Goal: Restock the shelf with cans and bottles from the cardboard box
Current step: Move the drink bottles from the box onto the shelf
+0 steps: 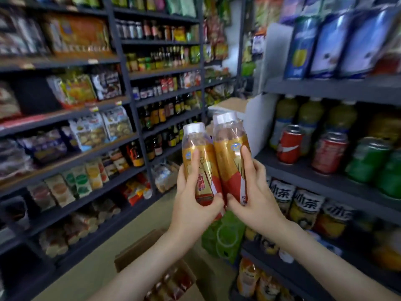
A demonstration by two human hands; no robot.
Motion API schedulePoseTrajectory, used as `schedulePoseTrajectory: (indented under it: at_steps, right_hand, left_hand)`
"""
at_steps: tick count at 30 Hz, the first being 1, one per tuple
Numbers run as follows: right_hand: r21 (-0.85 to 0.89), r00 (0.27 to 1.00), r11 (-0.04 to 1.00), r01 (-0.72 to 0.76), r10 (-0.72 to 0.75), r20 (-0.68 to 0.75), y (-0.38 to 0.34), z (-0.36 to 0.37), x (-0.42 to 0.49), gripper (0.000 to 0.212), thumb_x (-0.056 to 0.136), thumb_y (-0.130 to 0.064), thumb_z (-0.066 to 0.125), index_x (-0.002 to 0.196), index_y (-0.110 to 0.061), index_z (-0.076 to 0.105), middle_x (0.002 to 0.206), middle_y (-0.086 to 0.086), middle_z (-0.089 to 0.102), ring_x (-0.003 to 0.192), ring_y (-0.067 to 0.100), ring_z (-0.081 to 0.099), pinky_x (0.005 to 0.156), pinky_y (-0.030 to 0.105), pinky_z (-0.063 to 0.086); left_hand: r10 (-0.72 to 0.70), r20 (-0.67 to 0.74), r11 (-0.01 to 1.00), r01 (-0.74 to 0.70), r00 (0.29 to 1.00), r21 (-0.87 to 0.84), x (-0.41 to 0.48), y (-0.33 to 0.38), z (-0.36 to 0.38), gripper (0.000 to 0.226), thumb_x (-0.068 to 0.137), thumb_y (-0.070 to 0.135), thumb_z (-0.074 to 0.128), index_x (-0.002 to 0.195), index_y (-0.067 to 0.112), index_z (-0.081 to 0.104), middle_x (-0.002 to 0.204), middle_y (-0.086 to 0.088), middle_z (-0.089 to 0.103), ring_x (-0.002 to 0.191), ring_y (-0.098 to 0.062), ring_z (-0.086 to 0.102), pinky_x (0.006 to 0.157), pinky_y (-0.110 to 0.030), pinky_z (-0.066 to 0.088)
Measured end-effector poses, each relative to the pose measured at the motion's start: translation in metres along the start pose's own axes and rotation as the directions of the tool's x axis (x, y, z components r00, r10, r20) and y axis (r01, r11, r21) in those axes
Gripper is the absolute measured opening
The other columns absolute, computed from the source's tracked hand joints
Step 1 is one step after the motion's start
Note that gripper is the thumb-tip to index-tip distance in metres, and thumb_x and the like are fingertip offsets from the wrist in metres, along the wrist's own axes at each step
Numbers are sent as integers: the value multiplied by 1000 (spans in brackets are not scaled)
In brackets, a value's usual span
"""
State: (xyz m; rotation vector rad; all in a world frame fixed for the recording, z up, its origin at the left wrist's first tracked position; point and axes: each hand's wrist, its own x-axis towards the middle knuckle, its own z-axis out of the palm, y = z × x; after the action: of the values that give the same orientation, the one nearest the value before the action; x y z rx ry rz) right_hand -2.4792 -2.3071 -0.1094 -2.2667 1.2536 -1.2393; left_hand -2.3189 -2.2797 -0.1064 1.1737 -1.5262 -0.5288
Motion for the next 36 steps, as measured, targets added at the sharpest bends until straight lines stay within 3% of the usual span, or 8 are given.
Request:
schedulePoseTrajectory:
  at_steps: [3,7,9,16,22,25,31,36]
  right_hand:
    - [-40,1000,999,-26,26,0,-8,-33,-9,100,79,-40,56,132,-64,-25,137,-16,12,116,15,47,93,37,49]
    - [-61,994,995,-76,71,-79,-14,-69,-23,101,80,-36,57,130,-66,-26,136,-20,9,115,-23,29,93,5,33]
    - [-80,986,991,-103,91,-138,-17,-89,-31,102,81,-31,59,132,-66,-23,139,-15,11,113,-30,25,86,-5,30]
    - [-147,922,978,-151,85,-379,-20,-170,-51,103,83,-6,70,144,-39,-6,138,7,27,109,-33,25,83,-9,26]
    - [-186,867,976,-111,3,-498,-18,-252,-48,103,82,-5,71,142,-37,-7,126,8,32,102,-34,28,81,-10,26]
    - [-214,847,974,-77,-49,-529,-6,-298,-46,112,79,-9,75,148,-28,-11,126,-4,28,107,-36,20,84,-11,21]
    - [-259,833,965,-45,-106,-542,24,-375,-35,117,77,-12,77,150,-17,-14,125,-34,2,111,-36,8,85,-12,15]
    - [-234,861,968,-94,-40,-507,45,-401,-13,116,78,-7,76,150,-22,-14,121,-2,18,85,-23,30,67,-14,22]
  left_hand:
    - [92,51,994,-88,995,-69,1,19,11,101,80,10,70,143,59,9,149,2,24,112,9,51,84,-5,46]
    - [186,156,978,-168,970,-122,10,42,27,100,79,16,71,137,68,8,154,9,15,134,-15,42,97,-33,52]
    - [238,196,963,-206,951,-173,14,53,40,101,80,15,72,137,69,8,154,11,14,134,-10,40,94,-22,50]
    - [425,308,890,-331,851,-314,43,115,96,100,80,14,73,140,64,11,144,20,28,120,17,39,92,-4,41]
    - [561,255,815,-471,788,-337,77,186,150,97,78,10,75,144,54,20,141,12,36,118,13,46,92,-4,39]
    - [568,179,803,-492,804,-336,85,215,186,96,77,18,76,142,59,18,149,8,32,134,2,35,108,-22,36]
    - [580,68,779,-528,812,-339,100,252,250,95,78,6,74,143,48,18,128,17,34,99,36,33,76,10,29]
    - [544,34,803,-509,838,-309,118,258,264,98,79,10,74,142,57,16,131,8,40,111,11,46,91,-8,40]
